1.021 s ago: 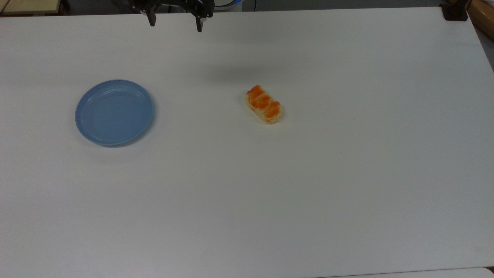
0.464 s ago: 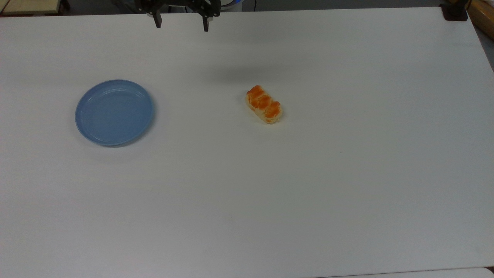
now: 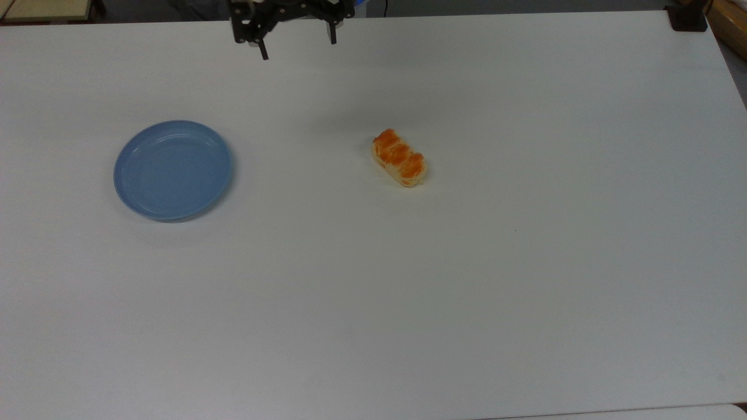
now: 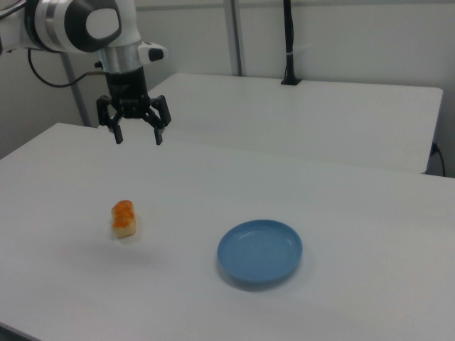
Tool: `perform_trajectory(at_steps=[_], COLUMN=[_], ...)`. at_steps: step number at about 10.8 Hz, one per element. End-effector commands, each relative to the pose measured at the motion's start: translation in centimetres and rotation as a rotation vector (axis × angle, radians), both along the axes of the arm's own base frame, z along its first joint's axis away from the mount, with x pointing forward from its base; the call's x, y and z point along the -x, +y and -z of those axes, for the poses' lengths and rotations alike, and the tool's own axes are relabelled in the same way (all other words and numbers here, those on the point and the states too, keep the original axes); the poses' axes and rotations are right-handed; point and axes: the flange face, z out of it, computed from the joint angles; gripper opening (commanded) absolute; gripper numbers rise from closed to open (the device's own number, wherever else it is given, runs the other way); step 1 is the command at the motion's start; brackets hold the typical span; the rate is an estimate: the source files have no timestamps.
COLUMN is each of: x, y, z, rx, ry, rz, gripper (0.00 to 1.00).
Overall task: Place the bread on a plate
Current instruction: 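Lower the gripper over the bread roll and close on it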
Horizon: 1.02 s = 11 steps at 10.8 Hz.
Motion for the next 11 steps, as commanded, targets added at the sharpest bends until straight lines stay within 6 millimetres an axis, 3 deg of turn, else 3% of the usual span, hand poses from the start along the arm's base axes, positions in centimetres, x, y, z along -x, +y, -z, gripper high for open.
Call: perform_trajectory(at_steps=[1, 5, 11], x=[0.6, 0.5, -1.5], y=[4.6, 10.8, 16.6], z=[4.0, 11.2, 21.8], rx=[0.001, 0.048, 0.151], ry=[0.011, 0.016, 0.038], rz=[-0.195, -0.294, -0.304], gripper=[1.0, 1.0, 1.0])
